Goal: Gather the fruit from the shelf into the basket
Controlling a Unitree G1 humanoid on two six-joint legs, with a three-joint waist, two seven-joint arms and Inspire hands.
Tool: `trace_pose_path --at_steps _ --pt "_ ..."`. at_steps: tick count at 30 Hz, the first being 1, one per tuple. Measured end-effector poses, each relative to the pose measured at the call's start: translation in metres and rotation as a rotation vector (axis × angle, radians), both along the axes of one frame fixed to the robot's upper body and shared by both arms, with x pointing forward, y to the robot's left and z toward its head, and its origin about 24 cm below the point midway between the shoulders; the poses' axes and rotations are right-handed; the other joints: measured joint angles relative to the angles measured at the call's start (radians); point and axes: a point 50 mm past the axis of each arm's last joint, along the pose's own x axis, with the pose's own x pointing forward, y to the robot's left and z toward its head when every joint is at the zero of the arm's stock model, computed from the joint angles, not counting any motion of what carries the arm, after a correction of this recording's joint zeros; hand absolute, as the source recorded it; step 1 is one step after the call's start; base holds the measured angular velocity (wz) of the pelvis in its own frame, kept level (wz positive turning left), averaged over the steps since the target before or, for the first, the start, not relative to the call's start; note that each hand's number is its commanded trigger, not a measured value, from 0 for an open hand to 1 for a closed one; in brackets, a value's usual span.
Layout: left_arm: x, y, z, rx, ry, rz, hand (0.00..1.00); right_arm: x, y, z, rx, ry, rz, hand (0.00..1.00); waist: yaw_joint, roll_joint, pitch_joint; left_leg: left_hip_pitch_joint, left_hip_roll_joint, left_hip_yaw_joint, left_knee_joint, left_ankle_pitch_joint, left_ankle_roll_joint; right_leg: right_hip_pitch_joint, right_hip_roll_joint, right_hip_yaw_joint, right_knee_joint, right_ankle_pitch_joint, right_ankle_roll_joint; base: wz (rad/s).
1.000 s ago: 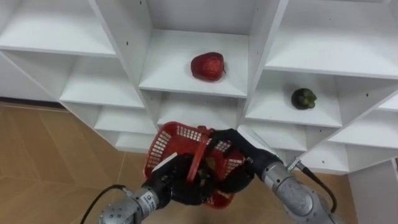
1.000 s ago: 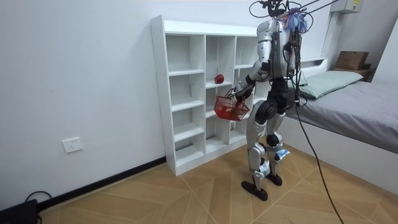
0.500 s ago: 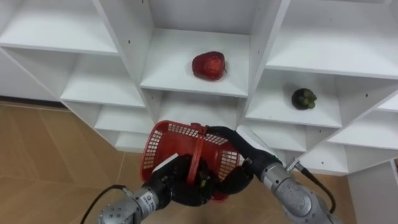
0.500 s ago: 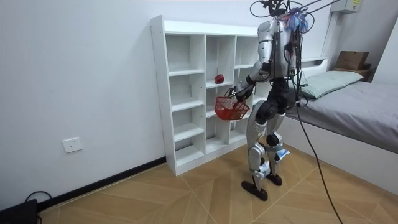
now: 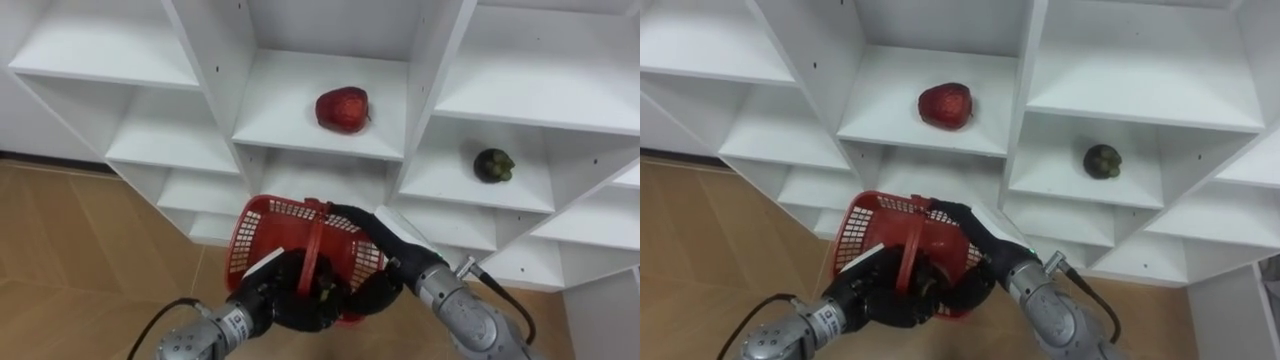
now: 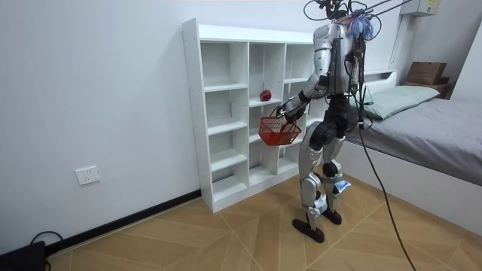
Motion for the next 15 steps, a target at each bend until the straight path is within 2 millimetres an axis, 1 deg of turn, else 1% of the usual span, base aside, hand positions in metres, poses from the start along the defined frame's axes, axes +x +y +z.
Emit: trace_pose_path --at_steps 1,2,7,9,11,12,15 --pt "-0.001 0.002 -0.001 0.014 0.001 0.011 1.00 -0.001 0.000 -0.001 0.001 0.004 -0.001 0.00 0.000 0.000 -0.0015 0.014 -0.001 0.000 -0.007 0.000 0.000 0.012 0.000 0.000 -0.004 0.000 0.000 0.00" --pt "-0.002 0.004 -0.002 0.026 0.002 0.027 1.00 -0.002 0.000 -0.001 0.002 0.005 -0.002 0.00 -0.001 -0.001 -0.0055 0.020 -0.001 0.000 -0.013 0.000 0.000 0.018 0.001 0.001 -0.005 -0.001 0.000 0.00" --pt "-0.005 0.013 -0.004 0.054 0.001 0.093 1.00 -0.002 0.000 0.003 0.011 -0.013 -0.003 0.00 0.008 -0.001 -0.0074 0.044 -0.001 0.002 -0.021 0.000 -0.001 0.039 0.004 0.002 -0.016 -0.001 0.000 -0.01" --pt "-0.005 0.012 -0.005 0.075 -0.003 0.104 1.00 -0.002 -0.001 0.003 0.012 -0.011 -0.004 0.00 0.028 -0.006 -0.0123 0.058 -0.001 0.003 -0.030 0.001 -0.002 0.046 0.003 0.003 -0.016 -0.001 0.000 -0.07" --pt "-0.005 0.013 -0.006 0.084 -0.004 0.124 1.00 -0.002 -0.001 0.003 0.013 -0.011 -0.005 0.00 0.038 -0.013 -0.0138 0.067 -0.002 0.002 -0.036 0.002 -0.003 0.054 0.003 0.002 -0.018 -0.001 0.000 0.00" --pt "-0.006 0.013 -0.006 0.088 -0.004 0.132 1.00 -0.002 -0.001 0.003 0.013 -0.011 -0.005 0.00 0.040 -0.015 -0.0138 0.071 -0.002 0.001 -0.037 0.002 -0.003 0.059 0.003 0.001 -0.020 -0.001 0.000 0.00" --pt "-0.005 0.017 -0.006 0.116 -0.011 0.168 1.00 -0.002 -0.001 0.003 0.011 -0.012 -0.005 0.00 0.048 -0.030 -0.0122 0.087 -0.002 0.001 -0.039 0.002 -0.003 0.083 0.004 -0.004 -0.034 -0.001 0.000 0.04"
